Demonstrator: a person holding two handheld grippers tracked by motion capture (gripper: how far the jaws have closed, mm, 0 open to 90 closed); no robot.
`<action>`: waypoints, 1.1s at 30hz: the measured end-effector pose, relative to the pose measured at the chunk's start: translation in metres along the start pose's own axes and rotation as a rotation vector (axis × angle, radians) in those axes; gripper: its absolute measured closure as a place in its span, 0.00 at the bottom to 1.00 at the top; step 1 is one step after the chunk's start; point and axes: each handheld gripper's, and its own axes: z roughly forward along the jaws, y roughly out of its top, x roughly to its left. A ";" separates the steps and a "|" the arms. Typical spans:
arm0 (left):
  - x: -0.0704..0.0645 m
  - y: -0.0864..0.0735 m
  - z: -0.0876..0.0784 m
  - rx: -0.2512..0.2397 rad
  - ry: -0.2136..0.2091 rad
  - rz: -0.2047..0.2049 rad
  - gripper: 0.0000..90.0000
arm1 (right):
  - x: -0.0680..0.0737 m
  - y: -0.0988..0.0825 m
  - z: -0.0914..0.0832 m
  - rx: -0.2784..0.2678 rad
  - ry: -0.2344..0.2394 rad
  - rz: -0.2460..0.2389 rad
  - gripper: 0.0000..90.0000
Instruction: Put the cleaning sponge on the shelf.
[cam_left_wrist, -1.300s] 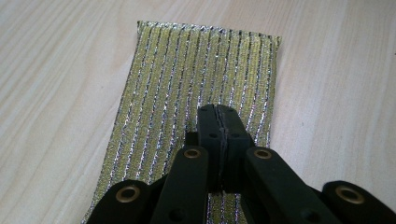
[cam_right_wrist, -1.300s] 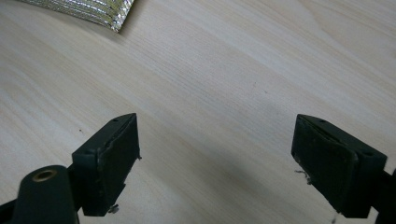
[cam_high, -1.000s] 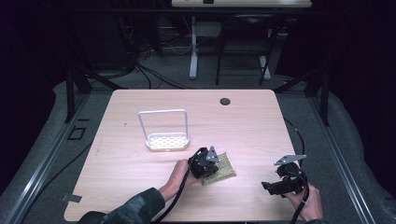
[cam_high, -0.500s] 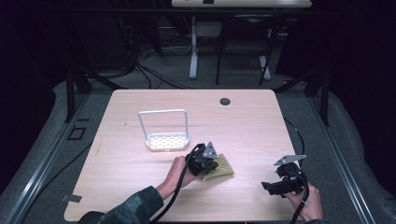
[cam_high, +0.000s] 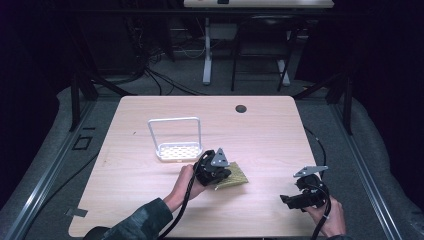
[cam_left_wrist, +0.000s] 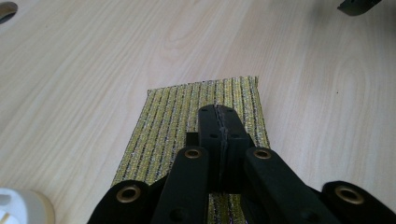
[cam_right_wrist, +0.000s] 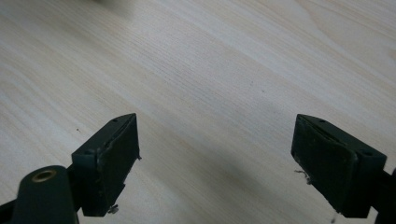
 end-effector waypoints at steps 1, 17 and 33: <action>0.000 0.000 -0.003 -0.007 0.002 0.000 1.00 | 0.000 0.000 0.000 0.001 0.002 0.001 0.17; -0.001 -0.005 -0.031 -0.038 0.017 -0.012 1.00 | 0.001 0.000 -0.001 0.000 0.006 0.002 0.17; 0.005 -0.018 -0.052 -0.054 0.069 -0.040 1.00 | 0.001 0.000 0.000 0.006 0.005 -0.001 0.16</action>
